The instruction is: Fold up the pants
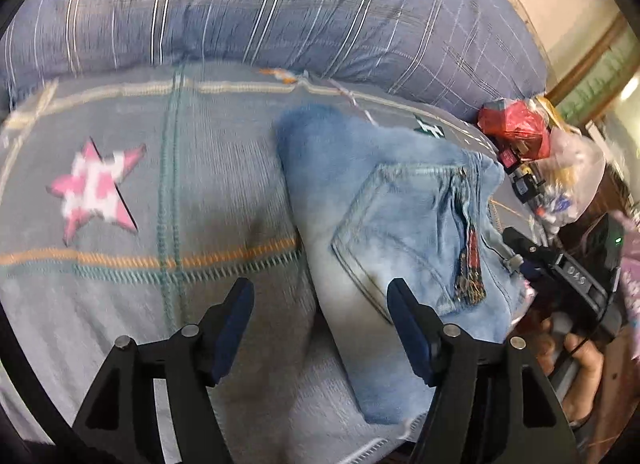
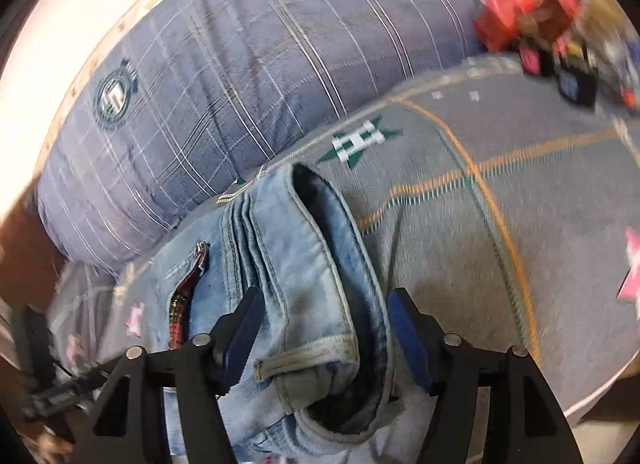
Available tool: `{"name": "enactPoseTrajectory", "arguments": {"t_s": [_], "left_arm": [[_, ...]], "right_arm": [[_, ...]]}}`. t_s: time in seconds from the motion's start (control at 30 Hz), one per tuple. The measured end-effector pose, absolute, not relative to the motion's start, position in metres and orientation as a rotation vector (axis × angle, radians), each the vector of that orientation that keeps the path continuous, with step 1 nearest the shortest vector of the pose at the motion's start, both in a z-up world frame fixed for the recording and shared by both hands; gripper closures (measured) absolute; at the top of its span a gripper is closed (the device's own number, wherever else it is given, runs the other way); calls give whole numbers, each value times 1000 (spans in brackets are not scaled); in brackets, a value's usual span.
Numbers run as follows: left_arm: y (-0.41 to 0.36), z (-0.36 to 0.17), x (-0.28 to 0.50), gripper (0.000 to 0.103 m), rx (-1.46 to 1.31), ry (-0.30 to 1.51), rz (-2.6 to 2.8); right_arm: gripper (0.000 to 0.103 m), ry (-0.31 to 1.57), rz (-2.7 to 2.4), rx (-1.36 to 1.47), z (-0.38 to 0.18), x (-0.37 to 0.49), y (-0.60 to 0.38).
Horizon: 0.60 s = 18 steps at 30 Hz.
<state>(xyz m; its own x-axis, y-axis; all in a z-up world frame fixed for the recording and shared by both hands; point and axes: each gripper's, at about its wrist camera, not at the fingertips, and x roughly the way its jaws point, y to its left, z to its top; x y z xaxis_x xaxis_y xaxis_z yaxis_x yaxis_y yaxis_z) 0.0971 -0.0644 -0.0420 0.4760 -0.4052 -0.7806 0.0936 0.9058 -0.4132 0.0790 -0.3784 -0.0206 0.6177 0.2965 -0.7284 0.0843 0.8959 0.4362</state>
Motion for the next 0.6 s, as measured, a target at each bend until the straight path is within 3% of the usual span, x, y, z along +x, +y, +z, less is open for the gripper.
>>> {"name": "enactPoseTrajectory", "arguments": {"t_s": [0.23,0.33,0.47,0.6], "left_arm": [[-108,-72,77,33,-225,1064,-329],[-115,-73,67,33,-175,1023,-319],[-99,-71,78,33,-281,1068,-356],[-84,-61,96,33,-313,1041,-330]], "right_arm": [[34,1054,47,242,-43,87,-357],[24,1062,13,230,-44,90,-358],[24,1022,35,274,-36,85,-363],[24,935,127,506,-26,60,-386]]}}
